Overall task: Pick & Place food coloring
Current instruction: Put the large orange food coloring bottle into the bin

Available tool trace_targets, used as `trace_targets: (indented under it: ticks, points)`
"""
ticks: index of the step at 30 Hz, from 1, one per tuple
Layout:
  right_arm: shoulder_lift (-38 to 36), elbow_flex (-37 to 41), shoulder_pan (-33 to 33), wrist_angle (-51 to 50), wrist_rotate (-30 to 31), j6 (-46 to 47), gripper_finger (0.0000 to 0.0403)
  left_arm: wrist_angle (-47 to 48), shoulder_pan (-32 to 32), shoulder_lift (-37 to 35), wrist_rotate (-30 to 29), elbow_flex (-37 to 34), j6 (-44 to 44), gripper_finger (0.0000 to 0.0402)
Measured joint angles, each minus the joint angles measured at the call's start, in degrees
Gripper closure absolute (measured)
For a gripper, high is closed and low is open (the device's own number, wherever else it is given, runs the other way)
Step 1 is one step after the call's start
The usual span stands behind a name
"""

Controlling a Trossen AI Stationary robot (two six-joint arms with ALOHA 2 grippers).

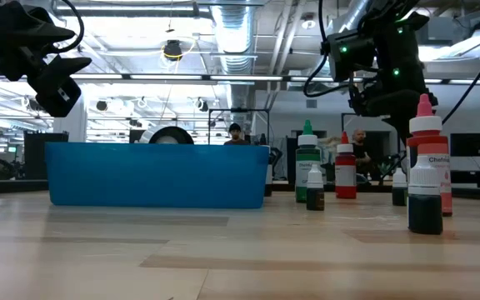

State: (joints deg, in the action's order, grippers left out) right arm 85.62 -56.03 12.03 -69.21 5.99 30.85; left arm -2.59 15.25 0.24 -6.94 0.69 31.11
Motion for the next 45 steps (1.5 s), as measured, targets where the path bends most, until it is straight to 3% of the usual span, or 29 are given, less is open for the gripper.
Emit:
trace_targets:
  ticks: [4, 13, 17, 25, 45]
  points:
    - [0.00, 0.00, 0.00, -0.02, 0.16, -1.09, 0.0262, 0.02, 0.00, -0.01, 0.00, 0.00, 0.00, 0.0242]
    - [0.00, 0.00, 0.00, -1.08, 0.15, -1.63, 0.0174, 0.04, -0.01, -0.01, 0.00, 0.00, 0.00, 0.0242]
    - [0.00, -0.02, -0.04, -2.33, -0.06, -2.42, 0.0155, 0.04, 0.00, -0.01, 0.00, 0.00, 0.00, 0.0242]
    - [0.00, 2.72, -0.25, -1.89, -3.33, -3.36, 0.0166, 0.08, 0.00, -0.01, 0.00, 0.00, 0.00, 0.0242]
    - [-0.02, 4.68, -1.90, 2.69, -3.05, -2.23, 0.0202, -0.09, 0.00, 0.00, -2.54, 0.00, -0.02, 0.0242]
